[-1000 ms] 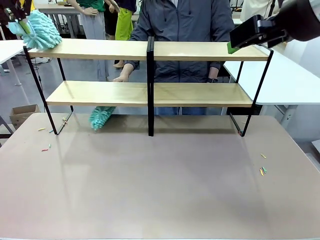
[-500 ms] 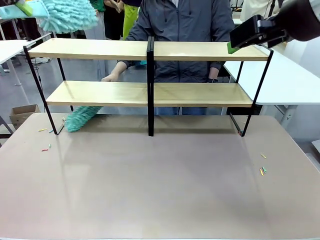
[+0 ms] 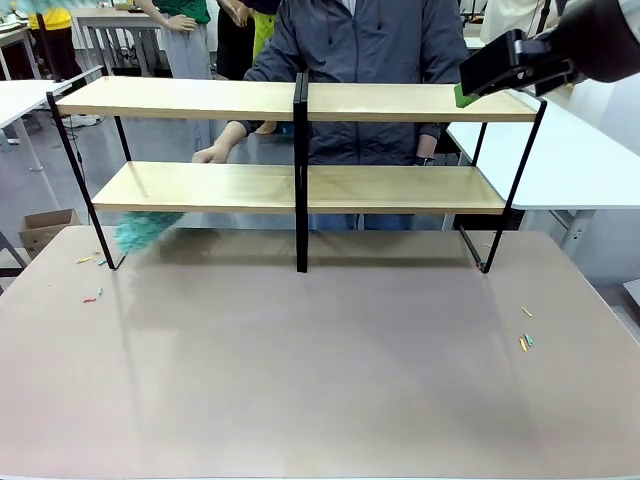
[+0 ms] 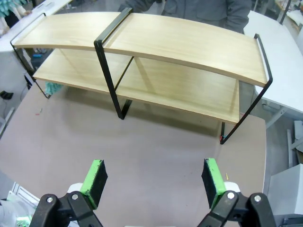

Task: Clean the shelves.
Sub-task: Clean another randomly selected level of the Shelf with the Duster, then place the Duster on the table.

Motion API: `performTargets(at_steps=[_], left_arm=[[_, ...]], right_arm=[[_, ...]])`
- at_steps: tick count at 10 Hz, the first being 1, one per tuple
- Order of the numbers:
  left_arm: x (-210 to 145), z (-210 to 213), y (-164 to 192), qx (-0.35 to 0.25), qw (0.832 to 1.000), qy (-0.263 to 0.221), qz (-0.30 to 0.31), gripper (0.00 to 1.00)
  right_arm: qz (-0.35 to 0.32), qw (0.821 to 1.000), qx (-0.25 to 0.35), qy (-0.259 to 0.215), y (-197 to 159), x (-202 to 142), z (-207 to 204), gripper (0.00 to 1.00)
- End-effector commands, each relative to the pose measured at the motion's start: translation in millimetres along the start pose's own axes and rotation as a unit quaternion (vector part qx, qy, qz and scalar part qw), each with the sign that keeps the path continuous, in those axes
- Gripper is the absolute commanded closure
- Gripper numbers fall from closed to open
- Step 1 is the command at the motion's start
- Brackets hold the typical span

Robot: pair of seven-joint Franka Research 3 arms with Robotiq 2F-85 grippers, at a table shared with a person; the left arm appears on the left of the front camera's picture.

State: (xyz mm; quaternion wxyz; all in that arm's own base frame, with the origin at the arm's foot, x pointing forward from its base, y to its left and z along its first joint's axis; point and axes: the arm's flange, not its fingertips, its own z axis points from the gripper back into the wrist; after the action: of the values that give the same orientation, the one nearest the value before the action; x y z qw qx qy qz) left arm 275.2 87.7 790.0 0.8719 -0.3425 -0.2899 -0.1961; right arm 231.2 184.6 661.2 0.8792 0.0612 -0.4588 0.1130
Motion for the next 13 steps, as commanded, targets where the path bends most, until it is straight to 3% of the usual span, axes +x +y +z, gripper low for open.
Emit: performTargets(at_steps=[1, 4, 5, 6, 7, 13], left_arm=[[-8, 31, 43, -0.047, 0.997, -0.052, 0.010, 1.00], [-73, 75, 111, -0.062, 0.988, -0.137, 0.037, 1.00], [-91, 81, 135, -0.073, 0.978, -0.180, 0.076, 1.00], [-96, 82, 157, -0.089, 0.957, -0.228, 0.155, 1.00], [-84, 89, 126, -0.046, 0.986, -0.147, 0.070, 1.00], [-84, 89, 126, -0.046, 0.986, -0.147, 0.070, 1.00]], right_arm=[[-0.002, 1.000, 0.002, 0.000, 0, 0, 0, 0.00], [-0.002, 1.000, 0.002, 0.000, 0, 0, 0, 0.00], [-0.002, 1.000, 0.002, 0.000, 0, 0, 0, 0.00], [-0.002, 1.000, 0.002, 0.000, 0, 0, 0, 0.00], [-0.002, 1.000, 0.002, 0.000, 0, 0, 0, 0.00], [-0.002, 1.000, 0.002, 0.000, 0, 0, 0, 0.00]])
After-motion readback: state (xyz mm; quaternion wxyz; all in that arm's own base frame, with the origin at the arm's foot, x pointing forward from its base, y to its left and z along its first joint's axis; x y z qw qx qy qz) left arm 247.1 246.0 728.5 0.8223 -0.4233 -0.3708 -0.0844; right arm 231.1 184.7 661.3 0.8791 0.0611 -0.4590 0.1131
